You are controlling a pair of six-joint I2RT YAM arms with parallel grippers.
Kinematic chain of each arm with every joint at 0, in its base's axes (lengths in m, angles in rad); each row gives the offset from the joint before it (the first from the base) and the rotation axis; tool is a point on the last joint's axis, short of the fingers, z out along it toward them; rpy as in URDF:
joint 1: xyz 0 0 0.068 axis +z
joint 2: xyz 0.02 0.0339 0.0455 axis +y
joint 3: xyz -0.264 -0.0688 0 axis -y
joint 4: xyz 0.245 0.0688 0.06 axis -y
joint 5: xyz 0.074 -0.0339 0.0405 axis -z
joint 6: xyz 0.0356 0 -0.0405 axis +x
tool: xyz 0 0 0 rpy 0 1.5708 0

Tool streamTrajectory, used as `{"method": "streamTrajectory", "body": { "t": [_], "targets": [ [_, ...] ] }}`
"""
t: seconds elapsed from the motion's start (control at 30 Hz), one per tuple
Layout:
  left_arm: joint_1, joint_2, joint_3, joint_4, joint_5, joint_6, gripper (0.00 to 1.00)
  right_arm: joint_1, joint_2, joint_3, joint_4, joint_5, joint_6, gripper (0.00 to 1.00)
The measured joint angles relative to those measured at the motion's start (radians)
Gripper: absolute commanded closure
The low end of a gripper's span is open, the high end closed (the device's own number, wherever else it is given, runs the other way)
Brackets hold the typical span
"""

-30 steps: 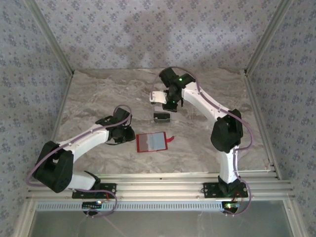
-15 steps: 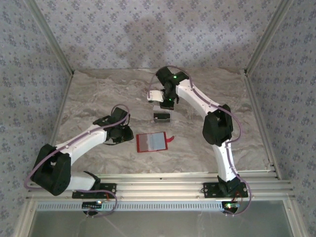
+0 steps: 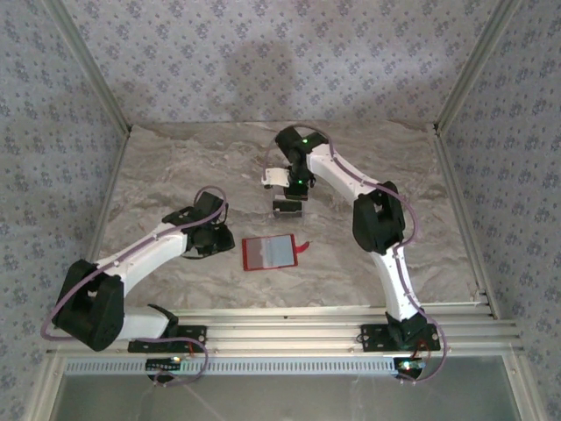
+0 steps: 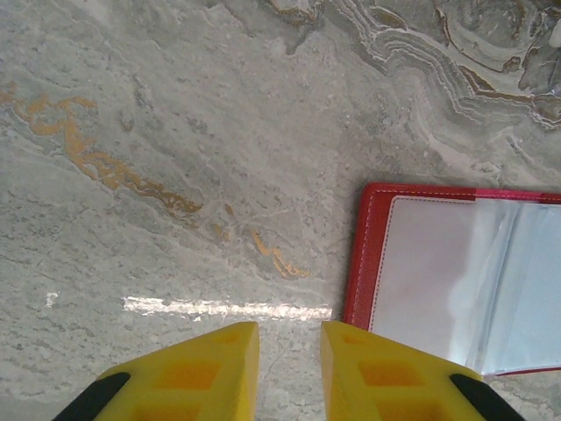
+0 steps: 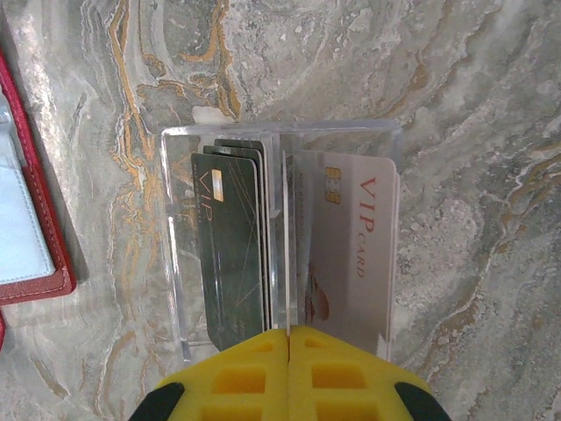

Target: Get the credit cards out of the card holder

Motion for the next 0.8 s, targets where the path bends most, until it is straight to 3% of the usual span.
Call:
{"method": "streamTrajectory", "body": {
  "t": [0.13,0.27,0.53,0.67,0.8],
  "targets": [
    [0.0,-0.008,-0.001,-0.005,0.0,0.0,0.74,0.0,0.001,0.0,0.001,0.002,0.001,0.84],
    [0.006,-0.02,-0.001,-0.011,0.0,0.0,0.74,0.0,0.002,0.0,0.011,0.018,0.001,0.74],
    [0.011,-0.024,-0.001,-0.014,-0.004,0.0,0.73,0.0,-0.041,-0.045,0.145,0.126,-0.002,0.68],
    [0.013,-0.024,-0.001,-0.014,-0.007,0.0,0.69,0.0,-0.126,-0.111,0.211,0.169,-0.003,0.67],
    [0.015,-0.024,-0.001,-0.014,-0.018,0.013,0.62,-0.002,-0.228,-0.192,0.275,0.184,0.007,0.57]
  ]
}}
